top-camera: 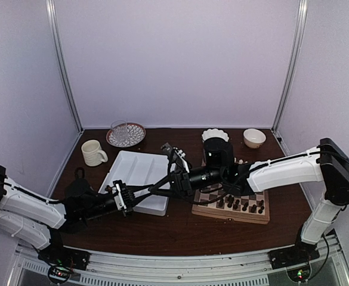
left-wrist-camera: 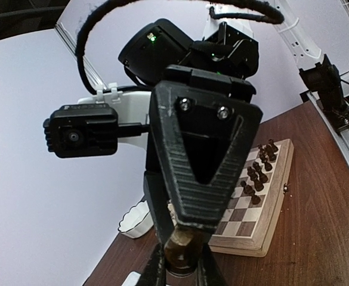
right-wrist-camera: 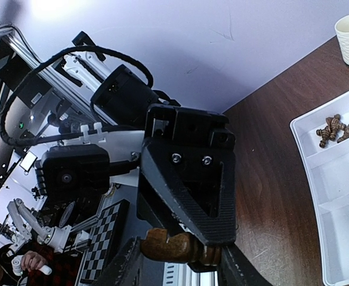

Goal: Set up the chess pieces on the board
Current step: Pass from the right arm to the left, then pass from the left arm to the right

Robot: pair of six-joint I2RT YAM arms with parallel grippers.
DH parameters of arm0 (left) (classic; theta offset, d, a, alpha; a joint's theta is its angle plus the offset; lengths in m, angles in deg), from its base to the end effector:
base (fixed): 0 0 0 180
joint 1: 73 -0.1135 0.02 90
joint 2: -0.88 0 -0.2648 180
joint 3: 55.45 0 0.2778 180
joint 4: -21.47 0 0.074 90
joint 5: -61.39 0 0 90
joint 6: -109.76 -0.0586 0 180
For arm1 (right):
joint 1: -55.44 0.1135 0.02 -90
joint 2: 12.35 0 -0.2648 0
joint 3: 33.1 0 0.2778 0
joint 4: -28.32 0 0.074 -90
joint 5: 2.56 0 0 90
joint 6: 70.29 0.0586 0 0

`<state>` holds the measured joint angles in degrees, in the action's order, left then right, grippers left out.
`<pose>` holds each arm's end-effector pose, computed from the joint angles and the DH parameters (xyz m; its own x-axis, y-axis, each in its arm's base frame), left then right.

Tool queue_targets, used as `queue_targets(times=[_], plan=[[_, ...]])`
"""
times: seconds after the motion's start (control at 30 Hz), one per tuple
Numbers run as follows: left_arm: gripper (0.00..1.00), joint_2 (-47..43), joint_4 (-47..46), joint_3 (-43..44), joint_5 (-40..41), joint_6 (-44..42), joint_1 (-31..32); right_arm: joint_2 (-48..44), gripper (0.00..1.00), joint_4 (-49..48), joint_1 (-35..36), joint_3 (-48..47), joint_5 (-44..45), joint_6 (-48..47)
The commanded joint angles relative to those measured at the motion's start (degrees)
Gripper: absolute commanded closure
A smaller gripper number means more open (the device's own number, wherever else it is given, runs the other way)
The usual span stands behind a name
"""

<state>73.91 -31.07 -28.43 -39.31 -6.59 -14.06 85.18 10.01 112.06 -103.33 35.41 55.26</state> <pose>0.1281 -0.2338 0.1819 0.4684 0.0676 -0.8809 0.8135 0.3559 0.4599 0.1871 0.3680 0.2314 -0.6177 -0.2874 -0.7320 -0.7166 -0.1777 0.6745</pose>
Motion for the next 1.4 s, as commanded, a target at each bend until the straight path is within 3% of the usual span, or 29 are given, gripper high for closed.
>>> queue_targets(times=[0.0,0.2,0.43,0.53,0.57,0.67,0.8,0.83,0.97,1.07,1.37], plan=[[1.0,-2.21,8.35,3.29,1.21,1.48,0.29,-1.47,0.5,-2.92,-0.82,1.21,2.89,-1.57],[1.0,-2.19,12.53,5.18,3.51,3.38,0.22,-6.6,0.3,4.07,-2.55,3.09,8.83,-7.27],[1.0,-2.34,21.21,9.16,3.51,7.36,0.19,-17.67,0.25,15.26,-6.42,5.68,15.21,-17.59],[1.0,-2.57,26.46,11.47,3.36,9.13,0.21,-22.27,0.03,26.57,-6.43,3.25,24.75,-22.44],[1.0,-2.53,28.05,12.2,3.48,9.99,0.18,-23.55,0.01,29.18,-6.43,2.77,29.04,-21.97],[1.0,-2.22,34.41,15.32,3.35,12.78,0.11,-26.9,0.0,34.01,-6.6,3.22,40.11,-18.88],[1.0,-0.38,44.11,20.64,0.78,16.51,-1.07,-30.71,0.0,28.1,-6.67,9.21,40.51,-23.43],[1.0,0.22,45.91,21.78,-0.15,17.02,-1.55,-30.98,0.03,28.54,-6.64,9.35,39.04,-24.75],[1.0,3.12,50.1,24.93,-2.45,16.95,-1.9,-26.63,0.31,36.21,-6.61,4.34,33.11,-29.07],[1.0,4.88,52.0,26.5,-3.47,16.82,-1.9,-21.63,0.43,37.91,-6.13,1.48,25.65,-30.67],[1.0,7.83,55.7,29.37,-5.03,16.74,-1.94,-15.69,0.53,42.75,-1.34,-2.33,27.04,-37.99]])
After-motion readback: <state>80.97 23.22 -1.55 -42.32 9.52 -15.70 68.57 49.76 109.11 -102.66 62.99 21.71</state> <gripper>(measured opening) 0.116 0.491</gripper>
